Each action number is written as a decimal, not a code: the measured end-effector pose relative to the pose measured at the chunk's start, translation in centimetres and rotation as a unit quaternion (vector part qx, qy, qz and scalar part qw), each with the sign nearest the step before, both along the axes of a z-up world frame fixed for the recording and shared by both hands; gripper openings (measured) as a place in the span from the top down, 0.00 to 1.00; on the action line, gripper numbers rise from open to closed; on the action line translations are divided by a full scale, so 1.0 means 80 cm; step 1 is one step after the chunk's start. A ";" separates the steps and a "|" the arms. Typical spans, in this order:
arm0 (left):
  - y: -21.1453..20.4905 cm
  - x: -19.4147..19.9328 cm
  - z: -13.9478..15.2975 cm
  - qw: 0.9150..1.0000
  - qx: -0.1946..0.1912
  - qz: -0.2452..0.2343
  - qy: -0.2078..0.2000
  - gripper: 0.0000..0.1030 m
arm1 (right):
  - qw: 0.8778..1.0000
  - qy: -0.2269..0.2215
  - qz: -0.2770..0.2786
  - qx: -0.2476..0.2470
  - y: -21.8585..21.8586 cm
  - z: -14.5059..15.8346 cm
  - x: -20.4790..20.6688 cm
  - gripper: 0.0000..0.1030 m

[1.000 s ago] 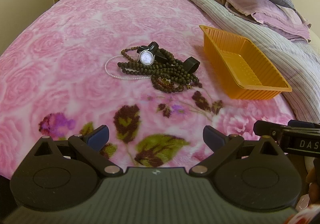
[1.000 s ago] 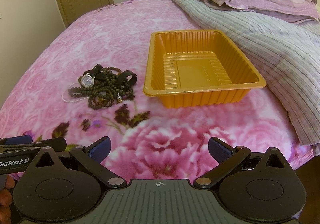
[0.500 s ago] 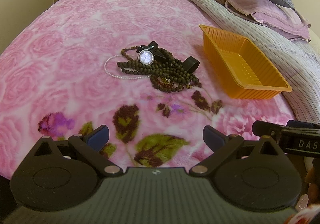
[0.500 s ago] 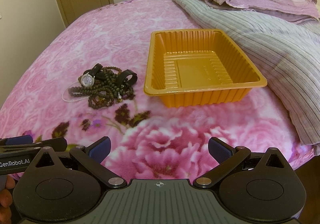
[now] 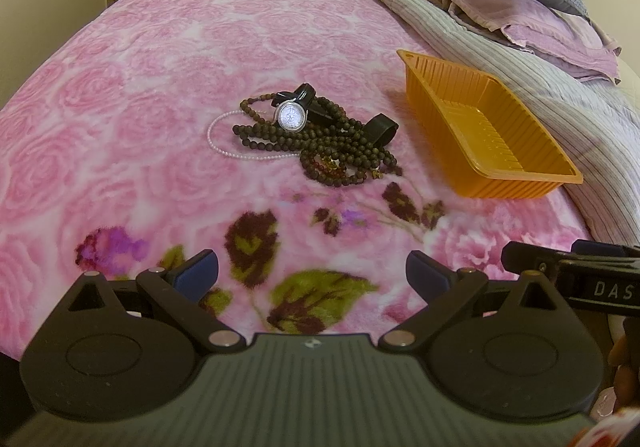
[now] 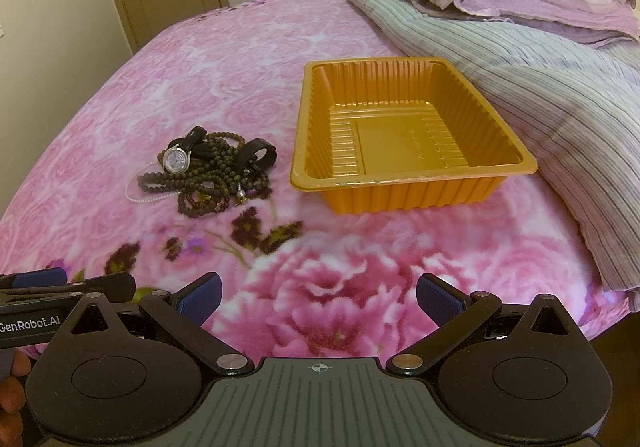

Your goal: Organize jewelry

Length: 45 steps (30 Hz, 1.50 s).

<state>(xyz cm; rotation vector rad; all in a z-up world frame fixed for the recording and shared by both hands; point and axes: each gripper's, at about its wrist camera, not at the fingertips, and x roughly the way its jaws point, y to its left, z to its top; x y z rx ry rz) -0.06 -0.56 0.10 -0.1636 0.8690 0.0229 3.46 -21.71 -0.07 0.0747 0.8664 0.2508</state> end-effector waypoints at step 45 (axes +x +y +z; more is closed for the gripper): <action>0.016 0.084 -0.013 0.993 -0.107 -0.006 -0.052 0.03 | 0.982 -0.067 -0.150 0.093 -0.198 -0.075 0.176 0.49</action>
